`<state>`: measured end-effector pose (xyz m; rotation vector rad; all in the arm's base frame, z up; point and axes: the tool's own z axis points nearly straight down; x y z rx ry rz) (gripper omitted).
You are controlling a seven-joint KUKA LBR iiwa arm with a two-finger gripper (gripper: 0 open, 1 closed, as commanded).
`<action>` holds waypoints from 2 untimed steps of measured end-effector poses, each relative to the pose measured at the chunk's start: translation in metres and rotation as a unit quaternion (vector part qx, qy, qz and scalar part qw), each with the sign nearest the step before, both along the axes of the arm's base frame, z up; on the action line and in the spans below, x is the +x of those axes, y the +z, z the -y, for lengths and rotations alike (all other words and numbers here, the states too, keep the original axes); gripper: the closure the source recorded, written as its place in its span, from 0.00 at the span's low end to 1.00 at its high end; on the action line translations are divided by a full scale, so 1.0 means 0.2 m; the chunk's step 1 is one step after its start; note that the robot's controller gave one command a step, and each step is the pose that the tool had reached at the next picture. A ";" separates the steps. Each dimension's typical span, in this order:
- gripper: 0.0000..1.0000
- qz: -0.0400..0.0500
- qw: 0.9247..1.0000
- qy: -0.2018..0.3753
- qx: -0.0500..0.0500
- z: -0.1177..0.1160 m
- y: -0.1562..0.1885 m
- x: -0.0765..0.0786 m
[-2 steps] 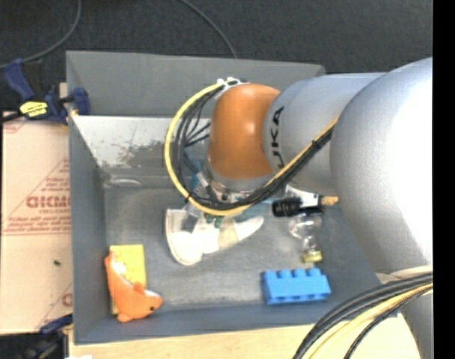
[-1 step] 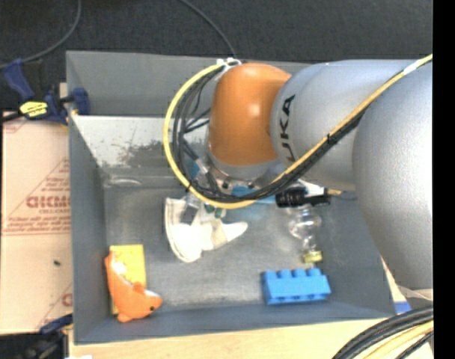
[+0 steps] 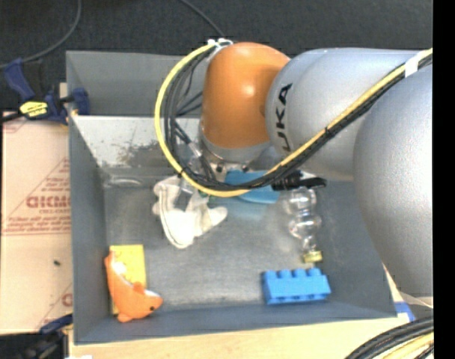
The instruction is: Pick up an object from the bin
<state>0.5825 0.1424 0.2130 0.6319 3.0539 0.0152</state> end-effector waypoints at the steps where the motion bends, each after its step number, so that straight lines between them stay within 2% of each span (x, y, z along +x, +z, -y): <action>1: 1.00 -0.005 1.000 0.010 -0.001 0.01 0.04 -0.12; 2: 1.00 0.001 0.995 -0.100 0.005 -0.09 -0.42 0.04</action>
Offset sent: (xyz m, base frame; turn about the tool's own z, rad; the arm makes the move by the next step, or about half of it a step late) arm 0.0124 0.0222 -0.1001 0.2185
